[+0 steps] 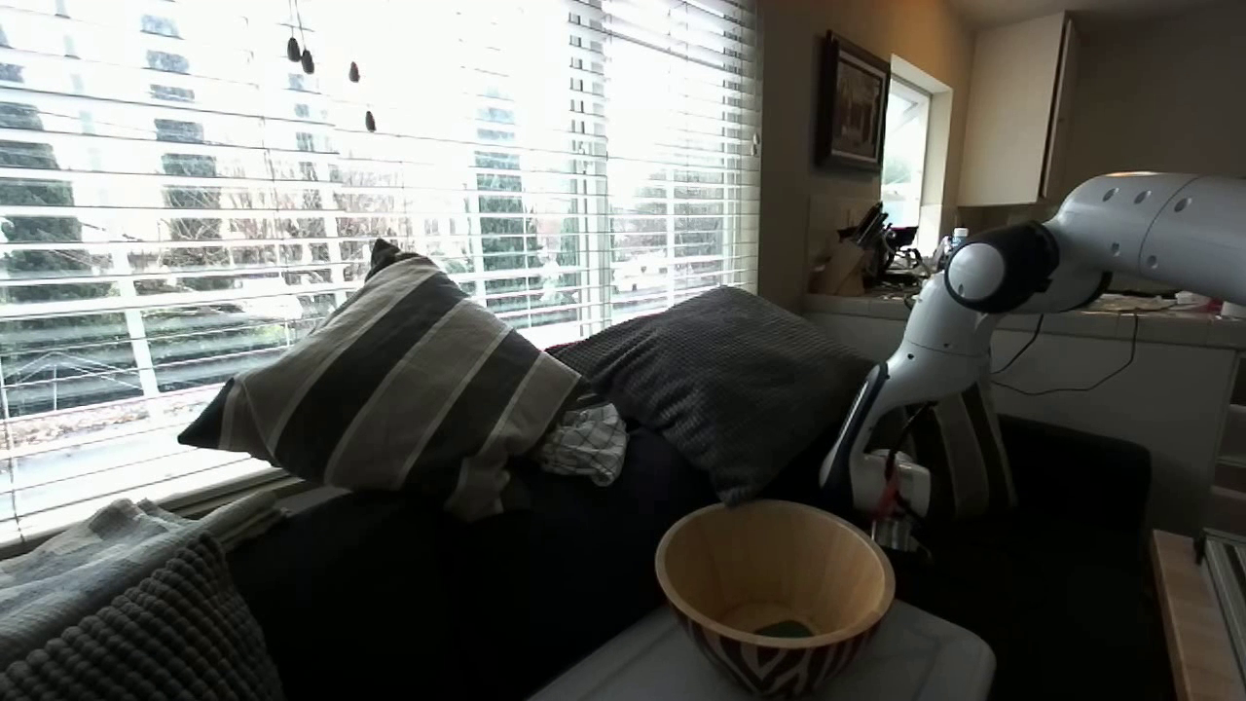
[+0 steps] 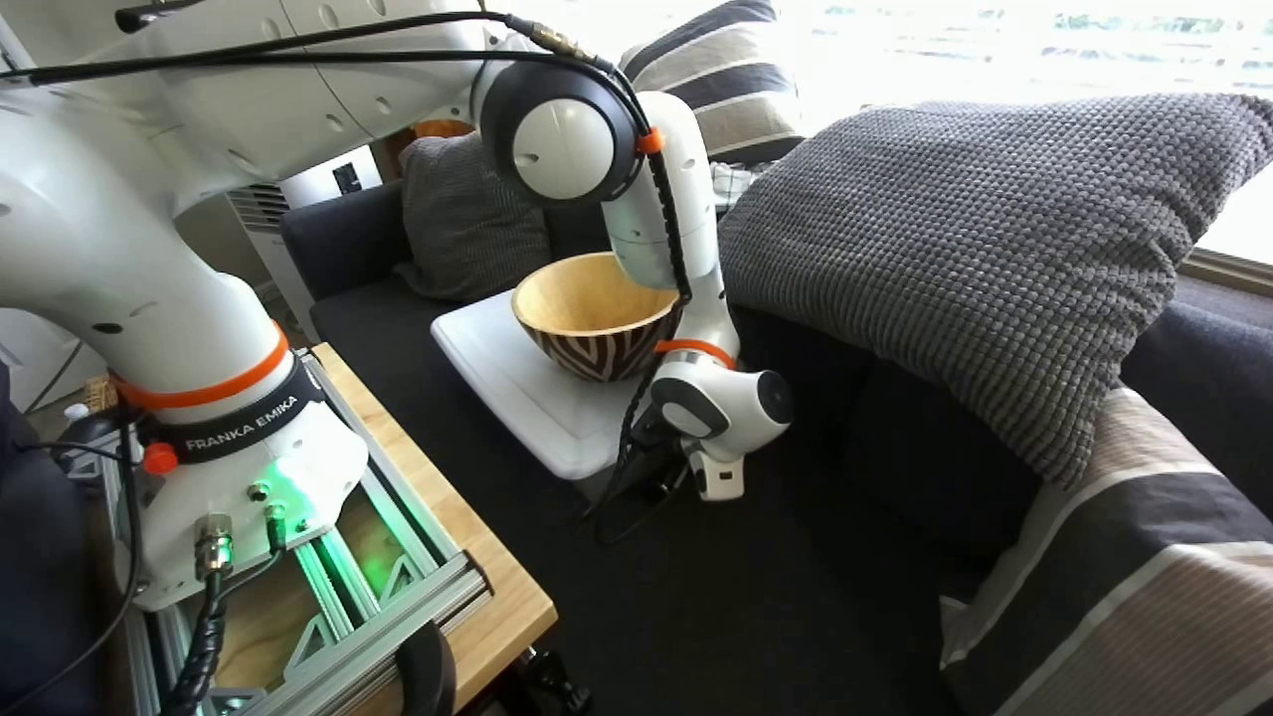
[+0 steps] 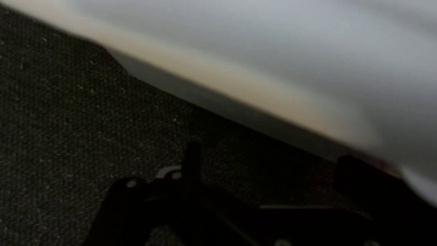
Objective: Move the transparent bowl to the left
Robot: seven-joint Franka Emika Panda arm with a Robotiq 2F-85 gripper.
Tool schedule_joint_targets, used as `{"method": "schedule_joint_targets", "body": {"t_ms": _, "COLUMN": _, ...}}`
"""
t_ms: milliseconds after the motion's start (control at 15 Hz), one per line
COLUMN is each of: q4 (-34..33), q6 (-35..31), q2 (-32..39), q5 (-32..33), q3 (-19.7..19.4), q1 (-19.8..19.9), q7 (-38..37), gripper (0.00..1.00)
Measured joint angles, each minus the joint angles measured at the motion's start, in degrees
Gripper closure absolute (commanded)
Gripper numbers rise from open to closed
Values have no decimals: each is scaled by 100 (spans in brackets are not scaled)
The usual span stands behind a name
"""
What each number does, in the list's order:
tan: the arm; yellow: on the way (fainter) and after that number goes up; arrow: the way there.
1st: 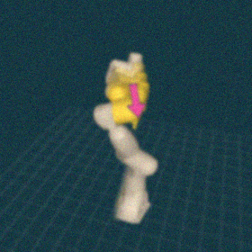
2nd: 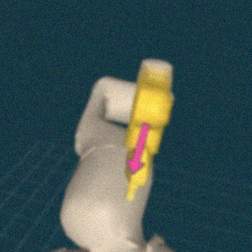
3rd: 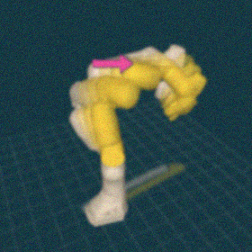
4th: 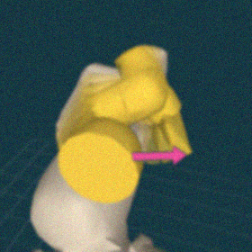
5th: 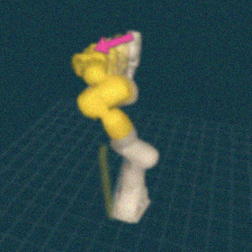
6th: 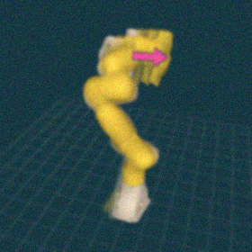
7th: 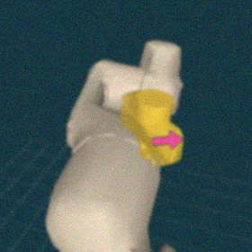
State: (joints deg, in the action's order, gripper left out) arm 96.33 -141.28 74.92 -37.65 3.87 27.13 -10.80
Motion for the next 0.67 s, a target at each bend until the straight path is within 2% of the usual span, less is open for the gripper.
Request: {"method": "schedule_joint_targets", "body": {"t_ms": 667, "q4": -42, "q6": 5, "q2": 4, "q5": -36, "q3": -16, "q1": 1, "q7": 138, "gripper": 0}}
